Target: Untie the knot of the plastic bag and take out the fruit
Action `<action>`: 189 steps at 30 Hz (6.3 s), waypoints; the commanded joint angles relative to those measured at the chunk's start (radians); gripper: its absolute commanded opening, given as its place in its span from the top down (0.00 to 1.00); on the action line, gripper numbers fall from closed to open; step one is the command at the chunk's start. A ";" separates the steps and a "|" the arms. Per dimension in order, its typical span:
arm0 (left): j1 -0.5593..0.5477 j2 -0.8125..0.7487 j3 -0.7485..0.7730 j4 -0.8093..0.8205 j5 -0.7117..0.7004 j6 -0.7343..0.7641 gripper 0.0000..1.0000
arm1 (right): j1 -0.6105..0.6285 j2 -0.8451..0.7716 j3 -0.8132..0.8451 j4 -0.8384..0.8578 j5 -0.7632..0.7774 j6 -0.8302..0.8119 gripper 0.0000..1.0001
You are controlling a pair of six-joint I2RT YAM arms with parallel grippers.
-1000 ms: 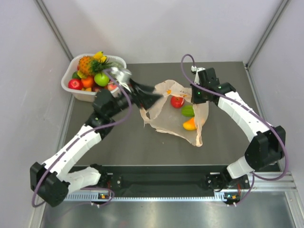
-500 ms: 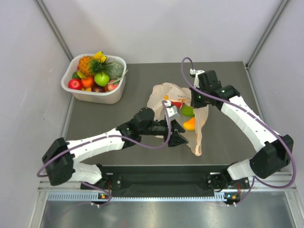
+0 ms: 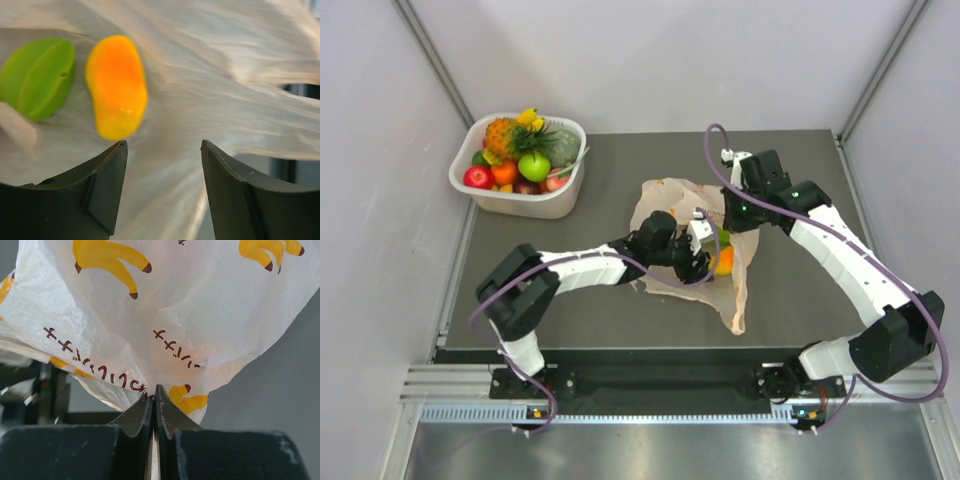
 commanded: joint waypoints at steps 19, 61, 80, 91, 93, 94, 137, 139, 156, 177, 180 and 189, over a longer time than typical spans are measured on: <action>0.010 0.423 0.329 0.188 0.048 -0.021 0.25 | 0.017 -0.001 -0.025 0.040 -0.069 -0.032 1.00; -0.011 0.166 0.088 0.215 -0.150 -0.283 0.95 | 0.008 -0.041 -0.067 0.134 0.114 0.049 1.00; 0.021 -0.371 0.023 -0.326 -0.219 -0.345 1.00 | -0.021 -0.040 -0.030 0.162 0.062 0.054 1.00; 0.375 -0.634 0.132 -0.510 -0.378 -0.306 1.00 | -0.024 -0.008 -0.018 0.183 0.052 0.039 1.00; 0.502 -0.587 0.149 -0.478 -0.365 -0.308 1.00 | -0.026 -0.003 -0.018 0.183 0.027 0.034 1.00; 0.534 -0.568 0.158 -0.468 -0.376 -0.311 1.00 | -0.024 0.002 -0.016 0.185 0.026 0.033 1.00; 1.067 -0.157 0.004 0.055 -0.522 -1.190 1.00 | -0.030 -0.047 -0.110 0.240 -0.031 0.020 1.00; 1.084 -0.129 -0.004 0.121 -0.448 -1.225 1.00 | -0.032 -0.050 -0.113 0.240 -0.031 0.019 1.00; 1.116 -0.275 -0.024 -0.012 -0.382 -1.198 0.01 | -0.032 -0.031 -0.104 0.251 -0.037 0.017 1.00; 0.522 -0.726 -0.372 0.156 0.083 -0.669 0.09 | -0.032 -0.021 -0.036 0.191 0.010 0.023 1.00; 0.359 -0.750 -0.412 0.204 0.092 -0.642 0.11 | -0.030 -0.015 -0.010 0.163 0.013 0.023 1.00; -0.022 -0.645 -0.378 0.113 -0.212 -0.460 0.16 | -0.032 0.000 0.064 0.093 -0.116 -0.007 1.00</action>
